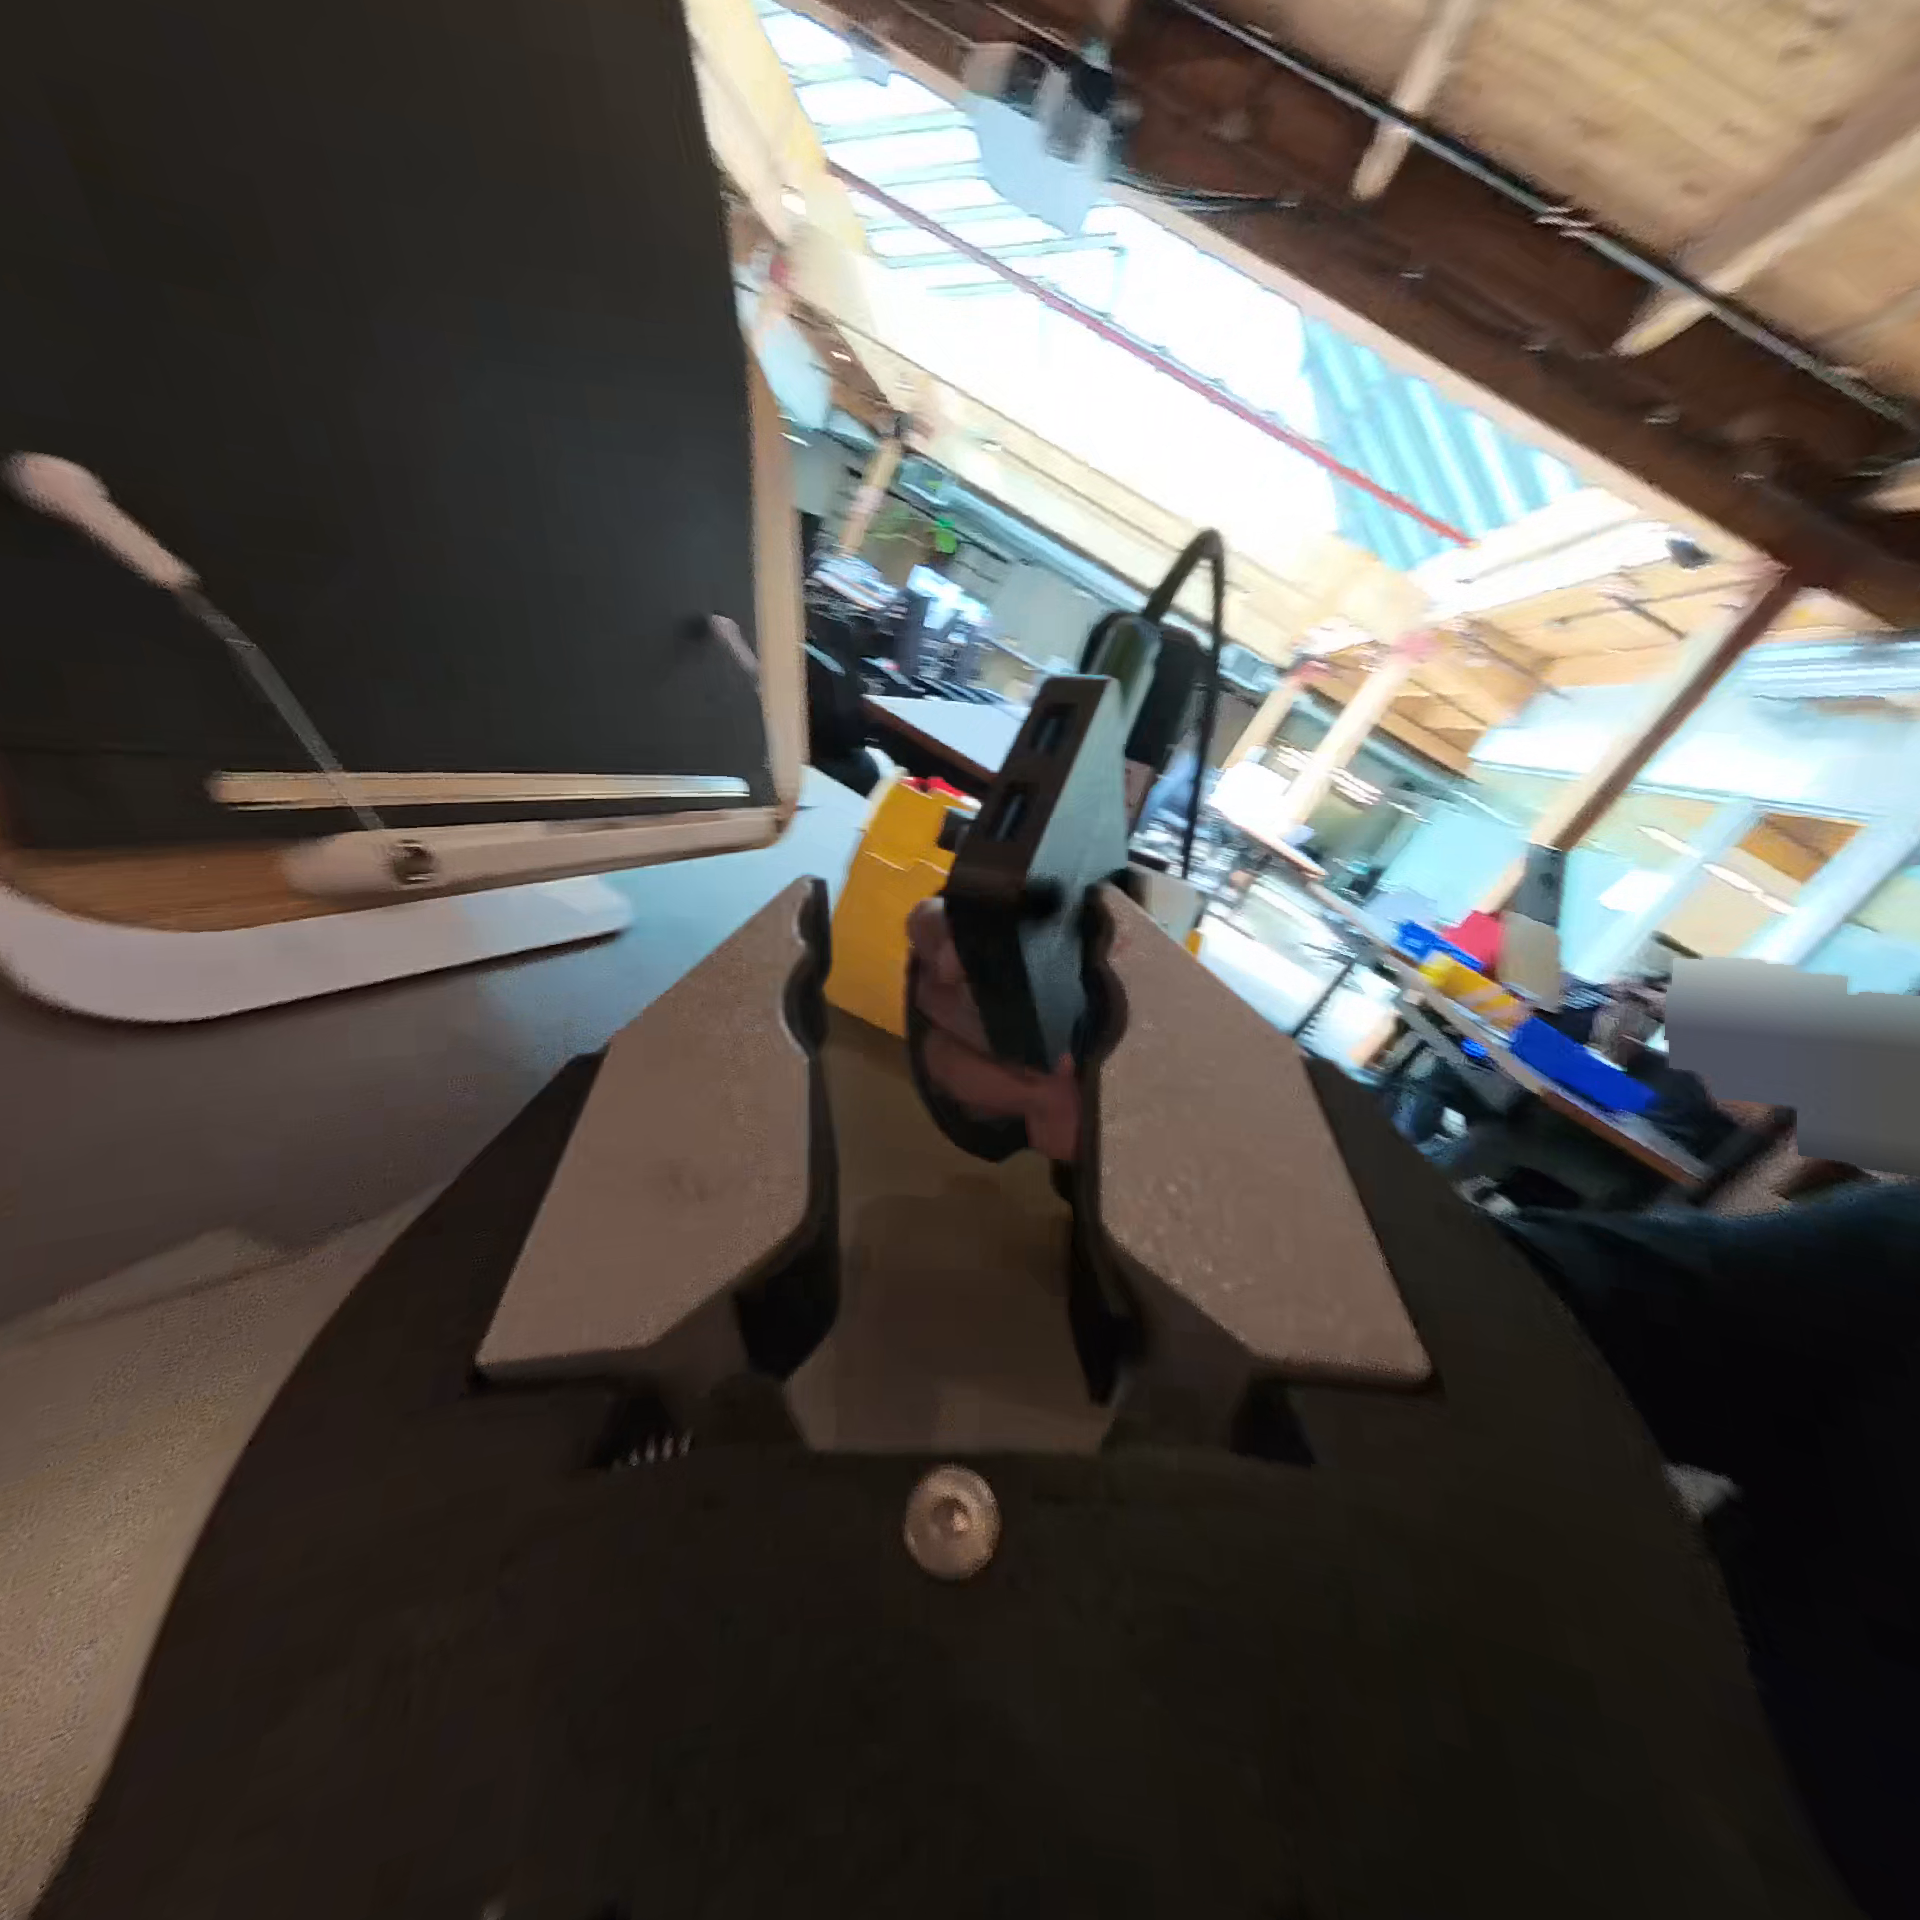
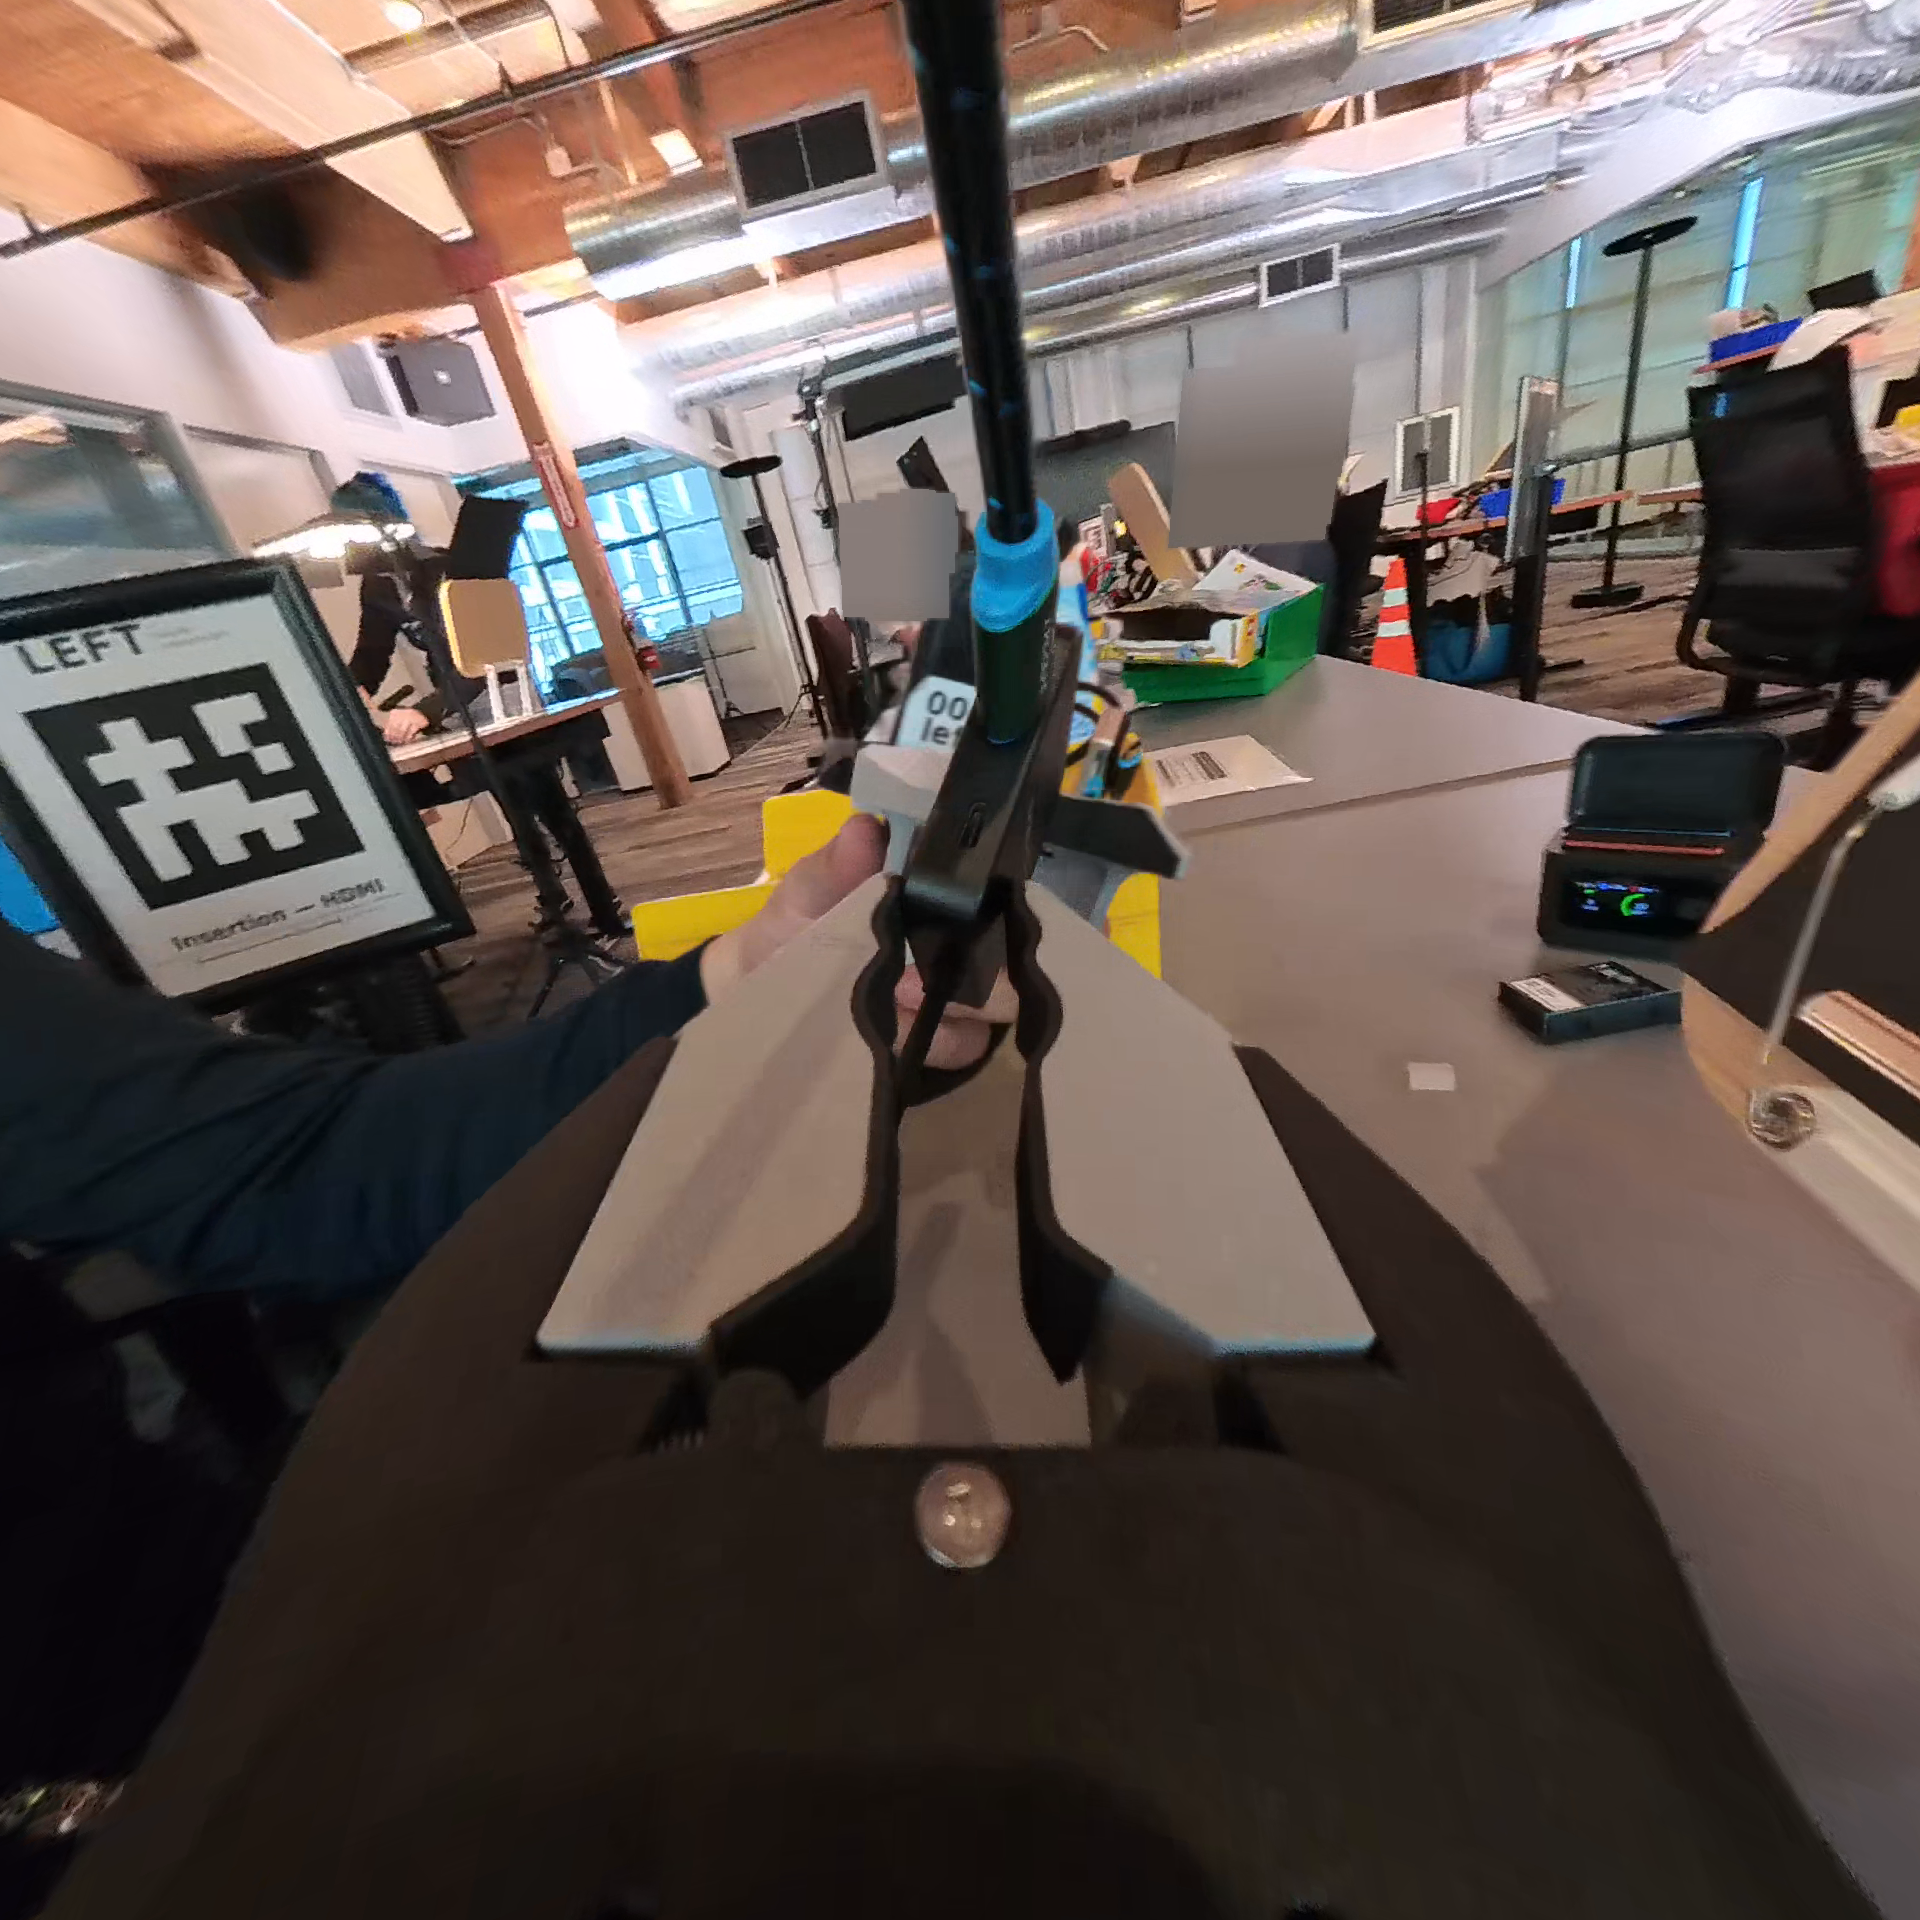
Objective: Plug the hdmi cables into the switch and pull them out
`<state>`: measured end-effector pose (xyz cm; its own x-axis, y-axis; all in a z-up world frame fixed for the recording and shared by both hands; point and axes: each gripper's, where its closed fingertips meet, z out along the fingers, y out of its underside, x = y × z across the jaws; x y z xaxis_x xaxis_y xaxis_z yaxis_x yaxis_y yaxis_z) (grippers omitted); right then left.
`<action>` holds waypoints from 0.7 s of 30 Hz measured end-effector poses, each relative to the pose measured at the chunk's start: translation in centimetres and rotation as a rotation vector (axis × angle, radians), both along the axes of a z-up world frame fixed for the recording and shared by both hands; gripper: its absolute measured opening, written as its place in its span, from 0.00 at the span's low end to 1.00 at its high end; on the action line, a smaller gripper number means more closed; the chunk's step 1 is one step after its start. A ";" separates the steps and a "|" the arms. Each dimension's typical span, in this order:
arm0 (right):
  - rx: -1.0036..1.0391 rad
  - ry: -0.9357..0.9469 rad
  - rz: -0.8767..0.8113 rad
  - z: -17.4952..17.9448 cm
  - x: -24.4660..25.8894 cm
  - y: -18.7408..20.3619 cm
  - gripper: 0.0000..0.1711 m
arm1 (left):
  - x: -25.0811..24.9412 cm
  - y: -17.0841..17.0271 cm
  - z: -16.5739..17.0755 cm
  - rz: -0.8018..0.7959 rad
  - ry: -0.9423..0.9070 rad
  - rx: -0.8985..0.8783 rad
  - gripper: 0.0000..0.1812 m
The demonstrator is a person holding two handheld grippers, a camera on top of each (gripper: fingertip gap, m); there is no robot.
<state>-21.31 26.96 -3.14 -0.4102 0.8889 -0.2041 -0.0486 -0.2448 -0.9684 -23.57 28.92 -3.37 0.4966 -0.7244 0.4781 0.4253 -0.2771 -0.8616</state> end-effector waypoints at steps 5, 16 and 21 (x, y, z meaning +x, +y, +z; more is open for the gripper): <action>0.034 -0.107 0.118 -1.7 0.1 -1.8 0.10 | 3.2 -1.8 -0.3 -0.174 0.055 0.068 0.12; -0.044 0.080 0.031 2.2 3.4 1.5 0.04 | 4.3 -2.2 -0.7 -0.188 0.136 0.094 0.06; -0.059 0.085 0.027 2.2 3.4 1.5 0.05 | 5.2 -2.0 -1.0 -0.208 0.119 0.081 0.06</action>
<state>-17.94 28.46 -0.94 -0.4519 0.8648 -0.2188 -0.1231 -0.3034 -0.9449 -18.36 26.95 -4.36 0.3823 -0.8505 0.3611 0.2603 -0.2759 -0.9253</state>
